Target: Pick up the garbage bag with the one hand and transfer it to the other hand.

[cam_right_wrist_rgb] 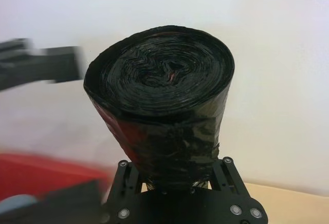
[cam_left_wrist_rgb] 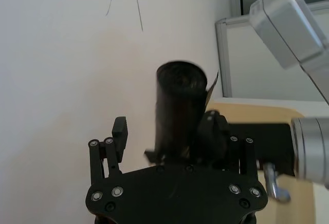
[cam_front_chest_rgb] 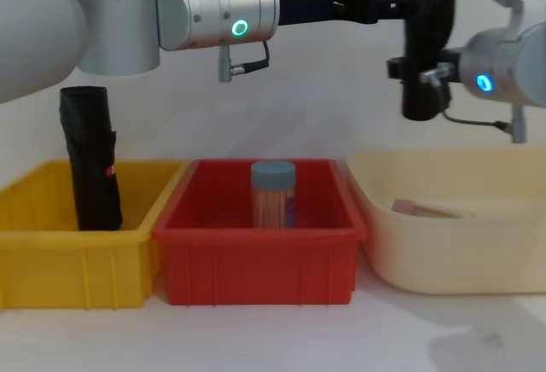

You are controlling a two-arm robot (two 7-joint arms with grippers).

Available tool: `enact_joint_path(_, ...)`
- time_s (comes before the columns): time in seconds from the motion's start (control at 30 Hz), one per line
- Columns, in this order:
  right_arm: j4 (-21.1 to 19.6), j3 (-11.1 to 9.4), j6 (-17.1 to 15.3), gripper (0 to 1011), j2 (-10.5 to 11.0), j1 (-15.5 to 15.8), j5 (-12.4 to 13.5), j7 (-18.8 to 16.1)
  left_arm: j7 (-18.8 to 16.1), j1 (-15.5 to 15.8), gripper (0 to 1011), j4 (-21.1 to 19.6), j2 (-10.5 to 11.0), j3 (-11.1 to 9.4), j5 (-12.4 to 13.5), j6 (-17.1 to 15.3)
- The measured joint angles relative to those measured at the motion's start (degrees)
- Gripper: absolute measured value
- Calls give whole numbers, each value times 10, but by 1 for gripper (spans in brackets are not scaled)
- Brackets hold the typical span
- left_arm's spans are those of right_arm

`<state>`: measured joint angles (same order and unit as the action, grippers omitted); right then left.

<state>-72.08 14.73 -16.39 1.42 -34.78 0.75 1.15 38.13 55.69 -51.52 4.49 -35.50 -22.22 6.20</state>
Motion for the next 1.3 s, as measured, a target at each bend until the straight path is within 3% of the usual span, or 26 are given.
enact_joint_path(0.27, 19, -34, 0, 536, 17, -11, 6, 8, 0, 0, 1001, 0, 0, 0, 0, 0)
enact_joint_path(0.57, 42, -63, 0, 806, 30, -24, 12, 14, 0, 0, 1001, 0, 0, 0, 0, 0)
enact_joint_path(0.83, 50, -73, 0, 995, 34, -29, 13, 16, 0, 0, 1001, 0, 0, 0, 0, 0)
enact_joint_path(1.3, 57, -81, 0, 999, 38, -33, 15, 18, 0, 0, 1000, 0, 0, 0, 0, 0)
